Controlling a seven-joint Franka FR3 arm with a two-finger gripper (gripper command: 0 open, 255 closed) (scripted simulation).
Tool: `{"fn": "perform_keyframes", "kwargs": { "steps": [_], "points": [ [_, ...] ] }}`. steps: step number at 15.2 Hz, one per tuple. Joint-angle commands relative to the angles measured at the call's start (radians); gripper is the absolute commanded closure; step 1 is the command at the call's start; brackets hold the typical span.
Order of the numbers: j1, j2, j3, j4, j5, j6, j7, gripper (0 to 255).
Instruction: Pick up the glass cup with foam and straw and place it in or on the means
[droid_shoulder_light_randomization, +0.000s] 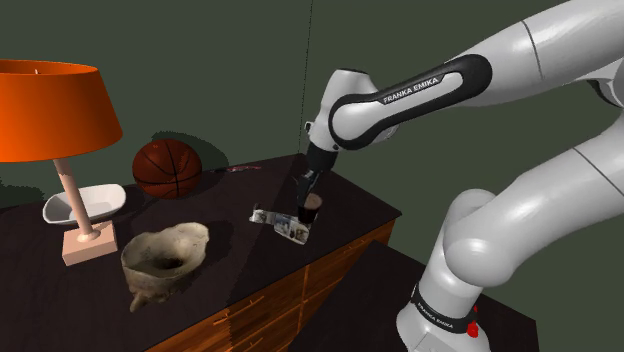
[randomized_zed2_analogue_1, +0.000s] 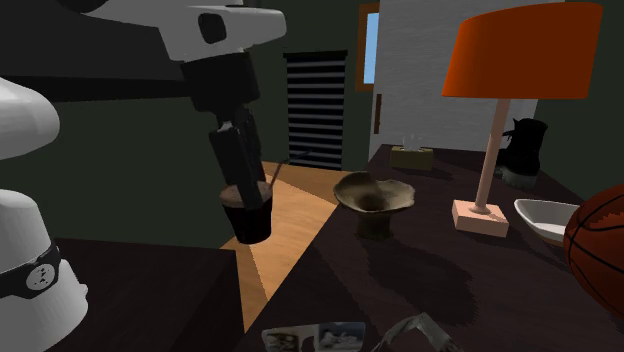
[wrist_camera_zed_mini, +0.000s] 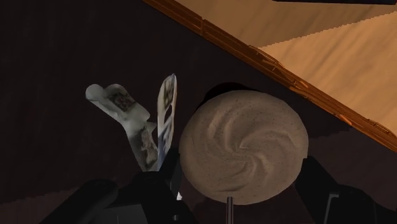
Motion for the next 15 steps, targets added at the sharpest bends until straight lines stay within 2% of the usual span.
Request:
{"fn": "perform_keyframes", "kwargs": {
  "steps": [1, 10, 15],
  "points": [
    [-0.002, -0.017, 0.000, 0.019, -0.004, -0.036, 0.004, 255],
    [-0.008, -0.065, 0.002, 0.108, -0.014, -0.172, 0.018, 255],
    [0.035, 0.083, 0.088, 0.218, 0.017, -0.125, 0.118, 255]
  ]
}}
